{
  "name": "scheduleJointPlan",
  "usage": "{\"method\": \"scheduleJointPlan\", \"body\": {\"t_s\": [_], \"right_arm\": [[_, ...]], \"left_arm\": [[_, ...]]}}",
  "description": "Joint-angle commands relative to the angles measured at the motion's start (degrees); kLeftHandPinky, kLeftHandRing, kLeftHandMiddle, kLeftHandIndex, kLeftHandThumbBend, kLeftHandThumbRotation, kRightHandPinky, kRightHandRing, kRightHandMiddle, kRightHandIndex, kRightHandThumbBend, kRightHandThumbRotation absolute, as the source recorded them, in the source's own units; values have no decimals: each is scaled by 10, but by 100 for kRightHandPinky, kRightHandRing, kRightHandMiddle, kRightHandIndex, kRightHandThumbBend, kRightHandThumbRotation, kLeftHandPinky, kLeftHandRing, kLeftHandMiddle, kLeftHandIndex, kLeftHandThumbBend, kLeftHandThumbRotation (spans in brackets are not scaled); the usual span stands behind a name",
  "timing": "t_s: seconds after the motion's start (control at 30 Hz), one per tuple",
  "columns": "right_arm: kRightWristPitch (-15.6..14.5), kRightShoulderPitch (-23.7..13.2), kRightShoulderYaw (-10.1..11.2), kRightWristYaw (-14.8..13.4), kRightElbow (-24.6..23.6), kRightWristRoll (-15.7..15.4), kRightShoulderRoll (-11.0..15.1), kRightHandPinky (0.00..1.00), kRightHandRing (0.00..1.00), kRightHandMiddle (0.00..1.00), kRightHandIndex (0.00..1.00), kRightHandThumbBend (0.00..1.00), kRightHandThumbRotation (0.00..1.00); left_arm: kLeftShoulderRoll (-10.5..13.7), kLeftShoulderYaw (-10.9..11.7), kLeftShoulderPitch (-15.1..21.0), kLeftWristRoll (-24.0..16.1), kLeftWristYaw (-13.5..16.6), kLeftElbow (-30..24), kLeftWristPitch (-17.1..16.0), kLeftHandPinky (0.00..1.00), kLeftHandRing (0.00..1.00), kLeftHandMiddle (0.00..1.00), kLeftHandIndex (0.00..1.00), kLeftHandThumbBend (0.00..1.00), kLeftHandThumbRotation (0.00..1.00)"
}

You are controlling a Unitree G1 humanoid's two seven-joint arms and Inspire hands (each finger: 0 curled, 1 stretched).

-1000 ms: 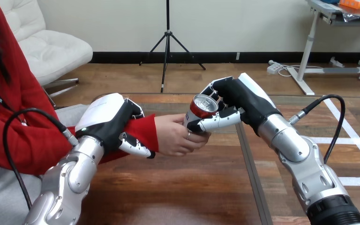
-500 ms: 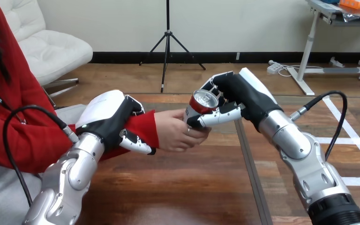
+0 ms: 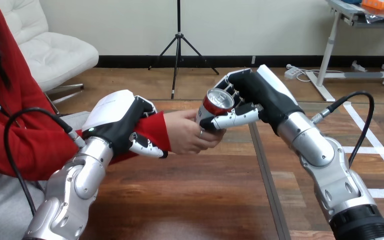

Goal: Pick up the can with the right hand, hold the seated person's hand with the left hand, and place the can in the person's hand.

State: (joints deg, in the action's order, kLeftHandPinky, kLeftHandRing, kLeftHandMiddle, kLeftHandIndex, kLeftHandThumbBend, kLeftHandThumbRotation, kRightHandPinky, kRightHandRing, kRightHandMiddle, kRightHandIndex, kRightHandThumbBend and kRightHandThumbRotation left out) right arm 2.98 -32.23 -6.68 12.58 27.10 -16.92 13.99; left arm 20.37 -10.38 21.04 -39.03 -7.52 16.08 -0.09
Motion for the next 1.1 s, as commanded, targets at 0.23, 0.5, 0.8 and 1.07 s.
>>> {"method": "scheduleJointPlan", "body": {"t_s": [0.23,0.5,0.8,1.07], "right_arm": [[6,-110,-5,-5,-100,-4,-5,38,45,49,50,69,34],[14,-100,-8,-12,-101,-20,5,43,49,53,54,68,74],[18,-87,-3,-7,-106,-13,9,47,53,58,61,76,97],[18,-77,-1,4,-108,1,15,48,56,60,63,88,100]], "left_arm": [[-9,-12,121,7,27,-73,-62,36,47,54,55,78,11],[-2,-4,103,17,24,-78,-78,42,55,61,61,84,26],[2,3,85,28,13,-89,-80,48,61,65,65,88,37],[9,5,72,40,4,-98,-76,52,63,67,67,93,46]]}}
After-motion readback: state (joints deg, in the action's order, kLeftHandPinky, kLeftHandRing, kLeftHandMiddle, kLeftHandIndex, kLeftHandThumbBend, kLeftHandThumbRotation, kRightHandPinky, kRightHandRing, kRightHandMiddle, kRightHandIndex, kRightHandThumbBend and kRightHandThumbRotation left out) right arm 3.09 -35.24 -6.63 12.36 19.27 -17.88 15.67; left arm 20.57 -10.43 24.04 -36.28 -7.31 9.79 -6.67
